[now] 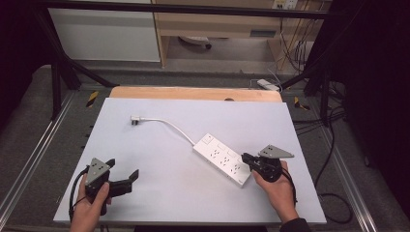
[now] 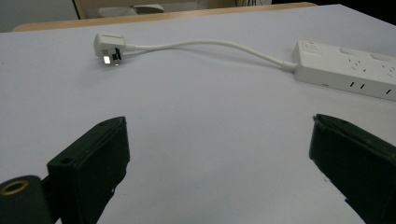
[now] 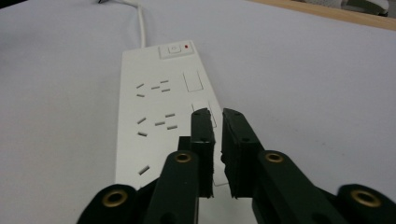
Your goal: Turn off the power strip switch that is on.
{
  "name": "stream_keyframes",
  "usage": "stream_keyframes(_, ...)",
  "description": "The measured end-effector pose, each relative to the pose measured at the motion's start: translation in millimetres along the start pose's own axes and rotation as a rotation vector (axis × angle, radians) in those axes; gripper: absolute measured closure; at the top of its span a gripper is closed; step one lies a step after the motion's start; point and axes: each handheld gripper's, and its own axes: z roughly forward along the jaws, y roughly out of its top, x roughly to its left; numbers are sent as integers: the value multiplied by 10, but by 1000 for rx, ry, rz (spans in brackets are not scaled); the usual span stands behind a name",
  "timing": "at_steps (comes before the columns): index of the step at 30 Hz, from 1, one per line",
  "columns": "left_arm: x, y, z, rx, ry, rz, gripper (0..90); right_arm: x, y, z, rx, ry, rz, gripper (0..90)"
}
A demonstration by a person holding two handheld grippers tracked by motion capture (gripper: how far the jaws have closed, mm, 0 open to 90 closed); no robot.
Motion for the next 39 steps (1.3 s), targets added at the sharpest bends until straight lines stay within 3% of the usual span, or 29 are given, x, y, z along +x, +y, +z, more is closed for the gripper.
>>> stream_keyframes(11,3,-2,-1,0,1,-1,51,-37,149,-85,-57,-53,63,293)
stream_keyframes(17,5,-1,-9,-4,1,-1,51,-42,208,-81,-93,-65,71,100)
stream_keyframes(24,3,0,-14,-4,1,-1,51,-87,311,-90,-117,-33,67,22)
stream_keyframes(39,16,6,-28,-17,-1,-10,51,-164,452,-354,-213,-42,58,42)
